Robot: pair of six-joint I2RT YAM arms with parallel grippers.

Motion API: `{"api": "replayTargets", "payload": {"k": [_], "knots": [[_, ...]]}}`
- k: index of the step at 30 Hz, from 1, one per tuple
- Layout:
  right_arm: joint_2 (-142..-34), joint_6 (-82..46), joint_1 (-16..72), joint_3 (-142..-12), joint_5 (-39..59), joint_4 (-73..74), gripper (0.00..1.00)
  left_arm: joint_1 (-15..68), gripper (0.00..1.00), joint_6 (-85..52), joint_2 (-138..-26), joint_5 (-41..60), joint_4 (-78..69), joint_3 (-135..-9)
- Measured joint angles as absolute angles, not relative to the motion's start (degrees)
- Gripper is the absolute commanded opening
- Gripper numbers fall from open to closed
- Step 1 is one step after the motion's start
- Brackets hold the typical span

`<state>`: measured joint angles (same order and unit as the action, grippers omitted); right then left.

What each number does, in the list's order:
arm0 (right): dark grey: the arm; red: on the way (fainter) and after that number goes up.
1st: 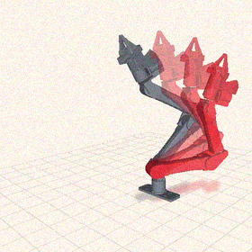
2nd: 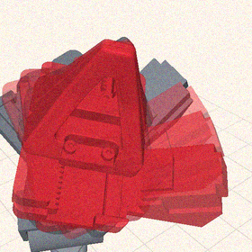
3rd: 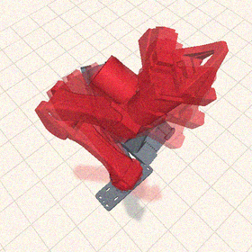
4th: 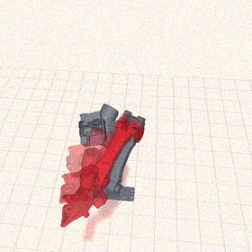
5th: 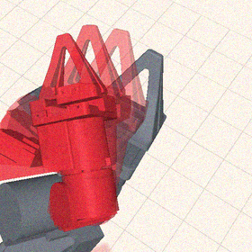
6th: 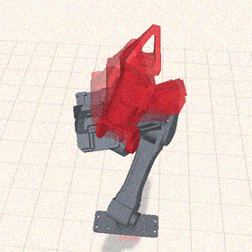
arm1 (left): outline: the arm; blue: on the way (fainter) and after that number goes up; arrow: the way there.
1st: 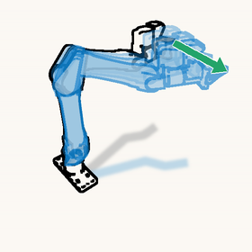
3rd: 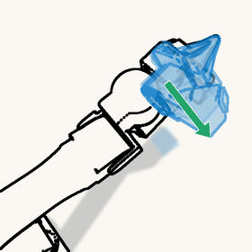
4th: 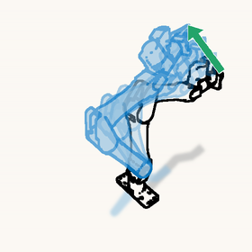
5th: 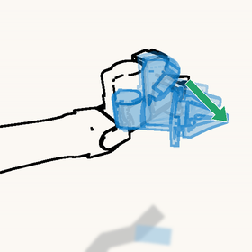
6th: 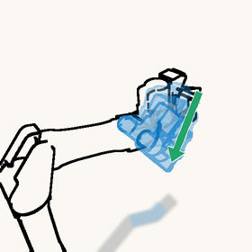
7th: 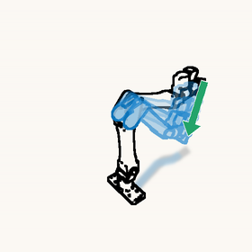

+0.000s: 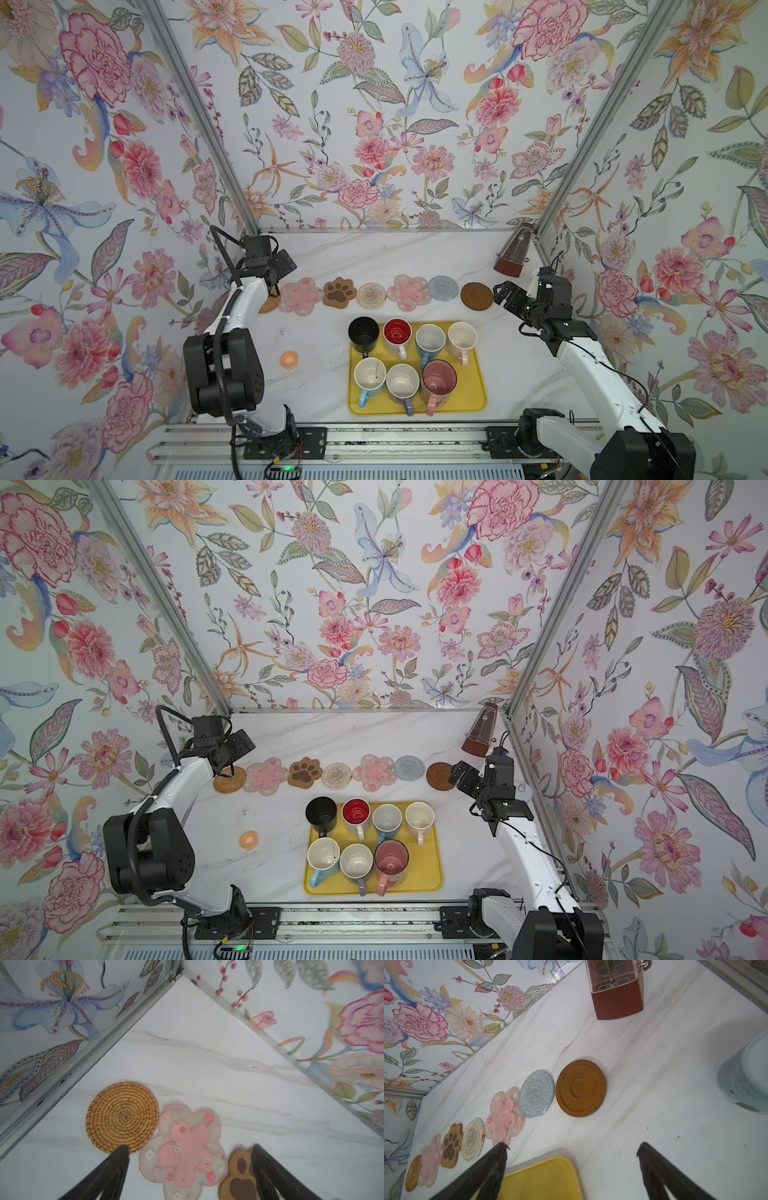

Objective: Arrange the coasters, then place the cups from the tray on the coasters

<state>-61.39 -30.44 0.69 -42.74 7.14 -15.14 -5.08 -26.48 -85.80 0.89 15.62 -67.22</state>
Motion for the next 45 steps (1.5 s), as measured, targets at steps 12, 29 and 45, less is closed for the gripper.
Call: {"api": "replayTargets", "payload": {"k": [12, 29, 45], "knots": [[-61.04, -29.91, 14.96, -50.74, 4.45, -31.18, 0.98, 8.27, 0.99, -23.64, -68.23, 1.17, -1.23, -50.81], [-53.19, -43.88, 38.13, -46.94, -3.03, -47.18, 0.91, 8.27, 0.99, -23.62, -57.98, 1.26, -9.1, -42.94], [-57.21, -48.34, 43.44, -42.57, -7.38, -45.15, 0.58, 8.27, 0.99, -23.62, -57.19, 1.1, -9.19, -42.24]]}}
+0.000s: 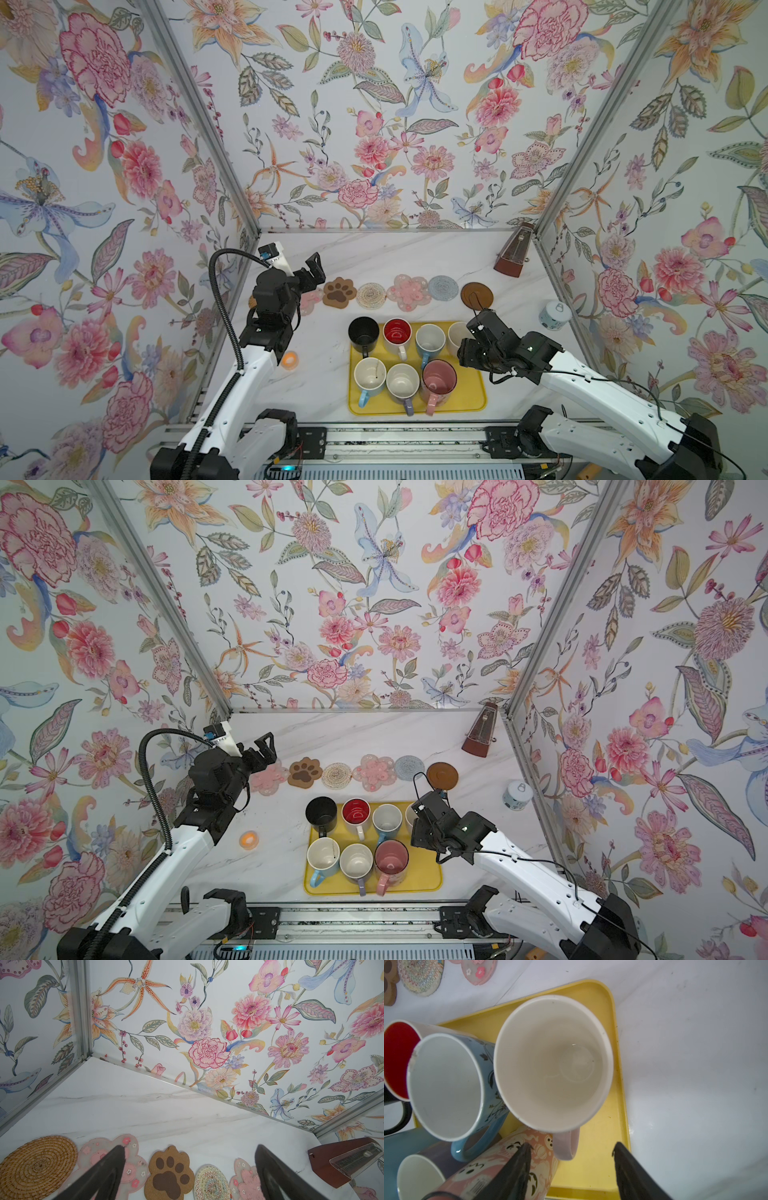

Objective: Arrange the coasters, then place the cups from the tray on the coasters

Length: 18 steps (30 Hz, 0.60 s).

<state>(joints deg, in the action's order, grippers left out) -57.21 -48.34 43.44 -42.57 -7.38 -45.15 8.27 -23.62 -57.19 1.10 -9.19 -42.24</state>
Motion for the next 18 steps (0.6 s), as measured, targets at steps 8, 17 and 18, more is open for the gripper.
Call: {"api": "replayTargets", "payload": {"k": [8, 17, 18], "knots": [[-59.48, -47.31, 43.44, -40.27, -8.47, -42.61, 0.38, 8.27, 0.99, -23.62, -56.97, 1.04, -9.28, -42.24], [-61.3, -46.7, 43.94, -40.12, -9.54, -41.32, 0.37, 8.27, 0.99, -23.62, -56.97, 0.86, -9.28, -42.24], [-61.56, -46.68, 44.07, -40.03, -9.52, -41.01, 0.37, 8.27, 0.99, -23.62, -56.97, 0.86, -9.28, -42.24]]}}
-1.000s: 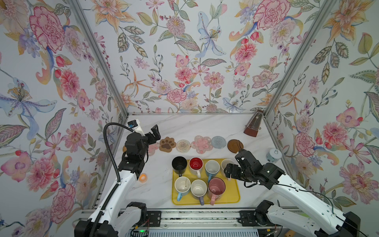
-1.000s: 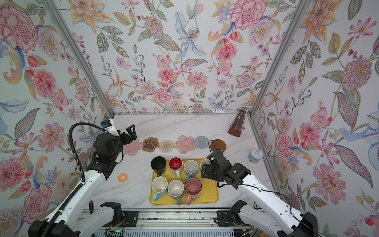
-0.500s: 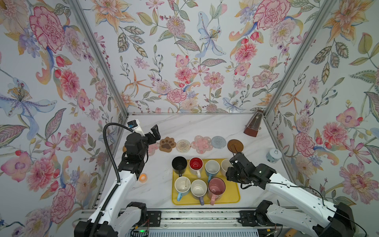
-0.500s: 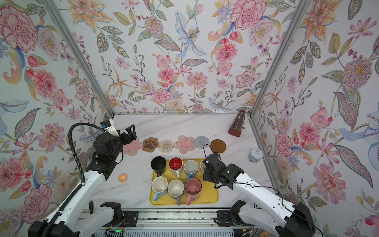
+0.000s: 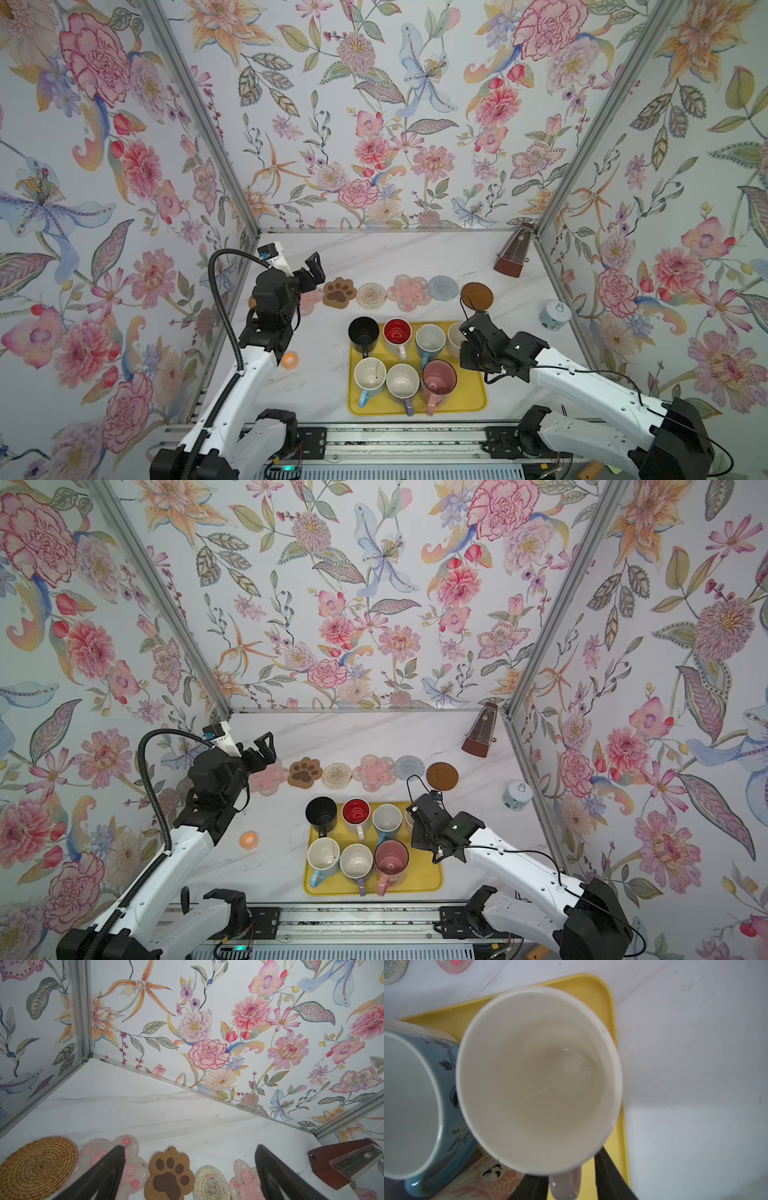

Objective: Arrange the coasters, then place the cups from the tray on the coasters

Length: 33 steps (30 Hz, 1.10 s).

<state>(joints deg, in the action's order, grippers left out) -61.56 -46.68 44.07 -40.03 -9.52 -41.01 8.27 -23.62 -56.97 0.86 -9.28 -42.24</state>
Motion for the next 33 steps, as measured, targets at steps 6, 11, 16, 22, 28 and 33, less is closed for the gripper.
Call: {"api": "replayTargets", "payload": {"k": [6, 11, 16, 22, 28, 33], "knots": [[-64.29, -45.84, 44.29, -39.99, -9.52, -38.17, 0.35, 8.27, 0.99, -23.62, -56.97, 0.86, -9.28, -42.24], [-65.93, -44.18, 44.29, -39.92, -9.93, -37.01, 0.19, 8.27, 0.99, -23.62, -56.97, 0.84, -9.28, -42.24], [-66.0, -42.89, 44.4, -39.86, -10.55, -36.56, 0.08, 8.27, 0.99, -23.62, -56.97, 0.67, -9.26, -42.22], [-66.0, -41.01, 44.4, -40.84, -11.05, -38.63, 0.03, 8.27, 0.99, -23.62, -56.97, 0.67, -9.21, -41.69], [-65.23, -37.93, 42.94, -46.3, -12.34, -43.88, 0.01, 8.27, 0.99, -23.51, -56.95, -0.1, -8.91, -41.65], [-64.73, -35.07, 38.06, -51.55, -13.08, -44.34, 0.0, 8.27, 0.99, -23.35, -55.86, -0.51, -7.49, -41.65]]}}
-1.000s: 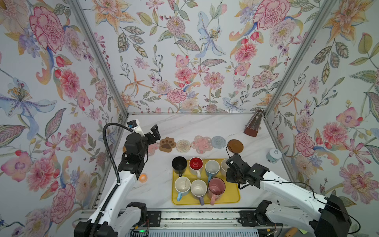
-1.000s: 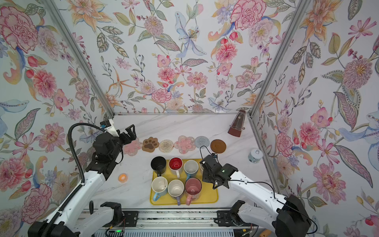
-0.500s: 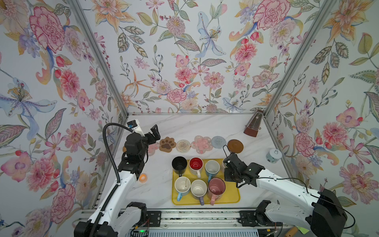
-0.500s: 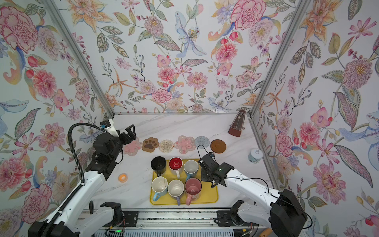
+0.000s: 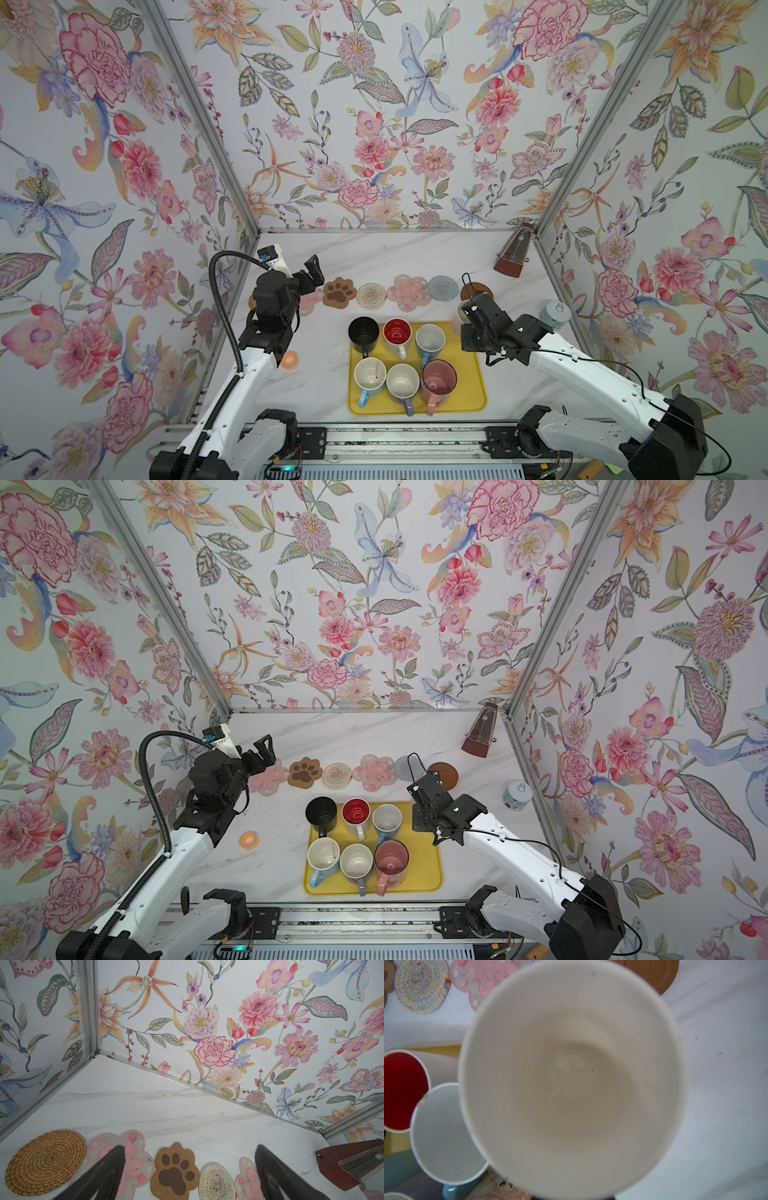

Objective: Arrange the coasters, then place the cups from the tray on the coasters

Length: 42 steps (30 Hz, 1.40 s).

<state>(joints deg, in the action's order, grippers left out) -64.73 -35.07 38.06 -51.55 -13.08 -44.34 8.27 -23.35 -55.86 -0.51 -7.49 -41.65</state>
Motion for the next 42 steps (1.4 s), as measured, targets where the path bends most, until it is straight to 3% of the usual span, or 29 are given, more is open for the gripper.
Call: {"api": "replayTargets", "payload": {"k": [13, 26, 42], "knots": [[-76.31, -26.02, 19.68, -57.25, -9.96, -38.04, 0.01, 8.27, 0.99, -23.38, -53.67, -1.34, -3.33, -41.04], [-88.42, -18.46, 15.11, -63.44, -8.05, -30.76, 0.01, 8.25, 0.99, -23.83, -52.38, -2.33, -0.86, -40.51], [-92.92, -16.21, 13.47, -63.46, -7.73, -27.62, 0.01, 8.27, 0.99, -23.83, -52.38, -3.44, 0.43, -40.51]]}}
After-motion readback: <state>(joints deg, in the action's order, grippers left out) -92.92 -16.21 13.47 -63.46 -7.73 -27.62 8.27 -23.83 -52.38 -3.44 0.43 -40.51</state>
